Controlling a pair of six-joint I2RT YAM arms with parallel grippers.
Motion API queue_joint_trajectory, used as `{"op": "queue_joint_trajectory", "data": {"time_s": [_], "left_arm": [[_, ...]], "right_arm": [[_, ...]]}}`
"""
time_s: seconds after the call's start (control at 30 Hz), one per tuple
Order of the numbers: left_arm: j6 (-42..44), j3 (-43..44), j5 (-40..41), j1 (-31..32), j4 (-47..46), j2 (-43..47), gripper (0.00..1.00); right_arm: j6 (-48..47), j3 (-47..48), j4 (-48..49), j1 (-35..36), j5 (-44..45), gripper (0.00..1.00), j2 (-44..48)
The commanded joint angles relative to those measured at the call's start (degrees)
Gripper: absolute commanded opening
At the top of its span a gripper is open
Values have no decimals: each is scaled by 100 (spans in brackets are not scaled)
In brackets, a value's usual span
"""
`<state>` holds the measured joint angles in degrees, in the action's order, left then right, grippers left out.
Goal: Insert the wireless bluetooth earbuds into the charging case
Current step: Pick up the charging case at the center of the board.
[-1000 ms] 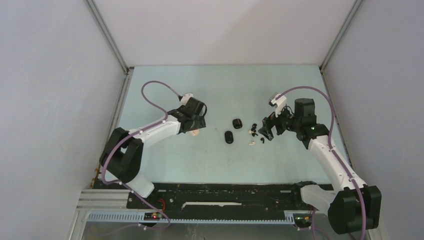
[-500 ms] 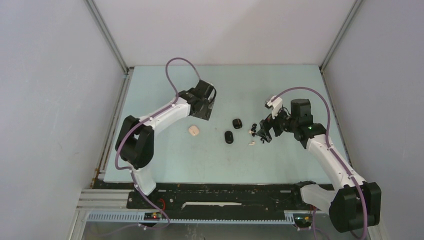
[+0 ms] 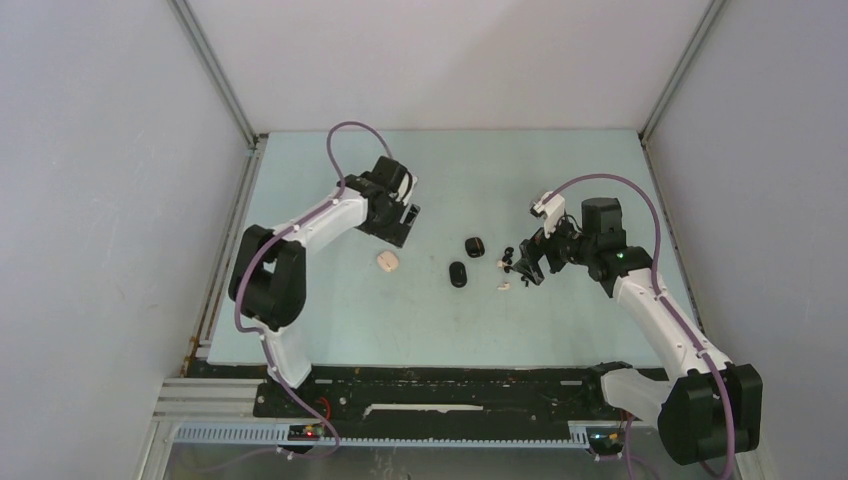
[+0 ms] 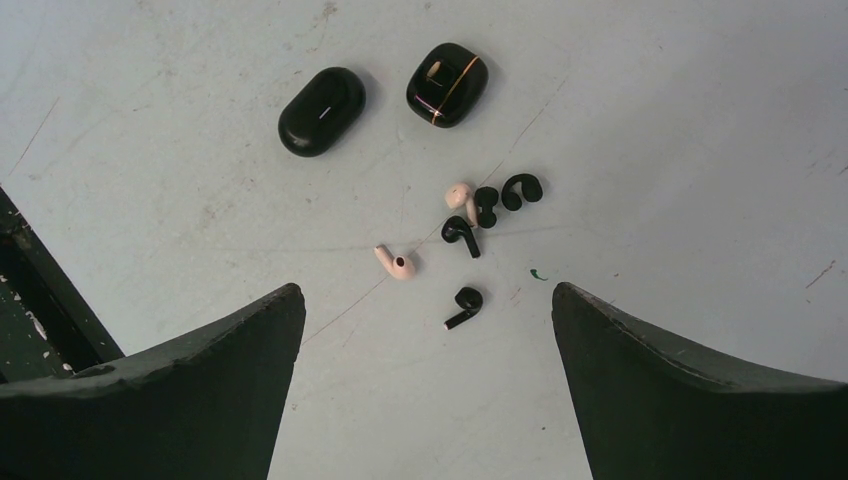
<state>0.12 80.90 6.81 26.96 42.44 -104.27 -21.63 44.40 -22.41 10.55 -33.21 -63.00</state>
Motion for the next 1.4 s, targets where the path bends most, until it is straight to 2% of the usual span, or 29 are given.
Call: {"op": "queue_joint_trajectory", "data": {"time_s": [0.0, 0.27, 0.6, 0.77, 0.83, 0.93, 1.17, 1.3, 1.37], "left_arm": [[127, -123, -332, 46, -194, -212, 83], [-325, -155, -325, 69, -93, -535, 82], [-835, -466, -826, 533, 117, -313, 78], [-1064, -836, -998, 755, 116, 93, 78], [-1005, -934, -742, 799, 142, 250, 78], [-810, -913, 74, 802, 204, 404, 78], [383, -1364, 331, 863, -561, 934, 79], [974, -1446, 369, 850, -836, 855, 78], [1149, -1484, 106, 802, -936, 740, 76]], "right_arm": [[-53, 218, 22, 40, -57, 96, -15], [-102, 218, -8, 16, -36, 96, -2], [-149, 218, -35, 17, -19, 96, -28], [-148, 218, -59, -3, -34, 96, -22], [-148, 218, -57, -10, -44, 96, -27], [-149, 218, -45, 2, -36, 97, -60], [-152, 218, -85, 13, -71, 97, -89], [-149, 218, -95, 22, -108, 97, -115], [-149, 218, -96, 25, -130, 97, -131]]}}
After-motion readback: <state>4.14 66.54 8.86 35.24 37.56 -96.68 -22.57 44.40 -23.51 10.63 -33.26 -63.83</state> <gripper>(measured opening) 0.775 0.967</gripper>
